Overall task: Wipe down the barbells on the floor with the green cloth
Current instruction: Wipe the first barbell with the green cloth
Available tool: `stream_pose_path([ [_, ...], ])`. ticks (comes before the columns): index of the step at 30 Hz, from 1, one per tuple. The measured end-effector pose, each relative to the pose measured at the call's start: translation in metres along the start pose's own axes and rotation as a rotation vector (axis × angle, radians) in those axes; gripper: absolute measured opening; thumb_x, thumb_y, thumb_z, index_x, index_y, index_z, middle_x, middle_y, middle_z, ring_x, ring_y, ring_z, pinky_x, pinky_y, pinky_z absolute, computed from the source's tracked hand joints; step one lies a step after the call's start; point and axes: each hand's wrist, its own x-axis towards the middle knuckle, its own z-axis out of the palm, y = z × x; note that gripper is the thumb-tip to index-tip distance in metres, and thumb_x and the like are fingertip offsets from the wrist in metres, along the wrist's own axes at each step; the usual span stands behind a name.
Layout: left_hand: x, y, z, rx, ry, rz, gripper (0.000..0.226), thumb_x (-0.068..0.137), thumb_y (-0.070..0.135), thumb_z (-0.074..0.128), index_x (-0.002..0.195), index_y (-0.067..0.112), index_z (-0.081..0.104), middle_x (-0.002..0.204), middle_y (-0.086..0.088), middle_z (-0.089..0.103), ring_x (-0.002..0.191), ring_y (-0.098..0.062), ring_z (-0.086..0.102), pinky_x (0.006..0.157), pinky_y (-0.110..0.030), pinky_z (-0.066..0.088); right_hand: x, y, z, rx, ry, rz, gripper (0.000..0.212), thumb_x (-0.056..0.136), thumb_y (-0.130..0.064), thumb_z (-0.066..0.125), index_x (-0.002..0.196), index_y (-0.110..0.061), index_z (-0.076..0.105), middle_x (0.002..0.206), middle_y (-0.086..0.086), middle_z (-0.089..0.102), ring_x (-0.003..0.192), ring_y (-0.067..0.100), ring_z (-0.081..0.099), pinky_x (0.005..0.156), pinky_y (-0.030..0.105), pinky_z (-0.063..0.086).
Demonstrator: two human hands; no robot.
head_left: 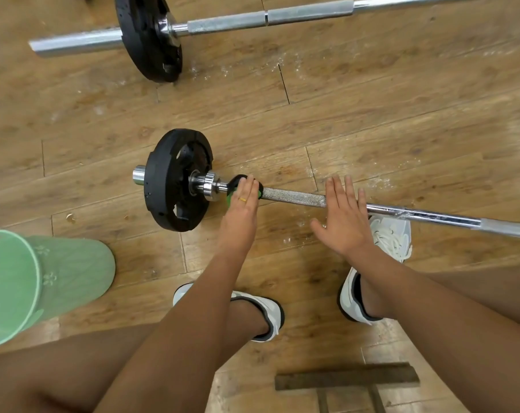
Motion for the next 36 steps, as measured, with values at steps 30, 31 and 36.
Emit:
stream_pose_path([
  [30,0.068,-0.010,0.004,0.011,0.090,0.003,0.062,0.100,-0.010,0.048,0.157,0.008,0.029,0.167,-0.005,0.021,0.155,-0.019,0.014,0.117,-0.027,0.030,0.055,-0.030,-0.025,0.081,-0.007,-0.112,0.095,0.093,-0.042,0.049,0.159,-0.013,-0.012,0.167,0.003,-0.018,0.151,0.019,-0.024,0.122,0.041,-0.016],
  [31,0.067,-0.014,0.003,0.042,0.078,0.087,0.066,0.097,-0.013,0.051,0.157,0.006,0.030,0.167,-0.007,0.022,0.155,-0.022,0.016,0.116,-0.026,0.029,0.057,-0.029,-0.027,0.086,-0.013,-0.113,0.095,0.093,-0.043,0.050,0.159,-0.014,-0.013,0.167,0.003,-0.018,0.151,0.019,-0.024,0.122,0.041,-0.015],
  [36,0.088,-0.042,0.000,0.125,0.095,0.213,0.073,0.090,-0.020,0.054,0.155,0.002,0.030,0.165,-0.013,0.024,0.154,-0.025,0.020,0.122,-0.031,0.021,0.072,-0.026,-0.035,0.103,-0.040,-0.109,0.097,0.092,-0.045,0.052,0.159,-0.015,-0.012,0.167,0.003,-0.016,0.152,0.020,-0.021,0.121,0.041,-0.015],
])
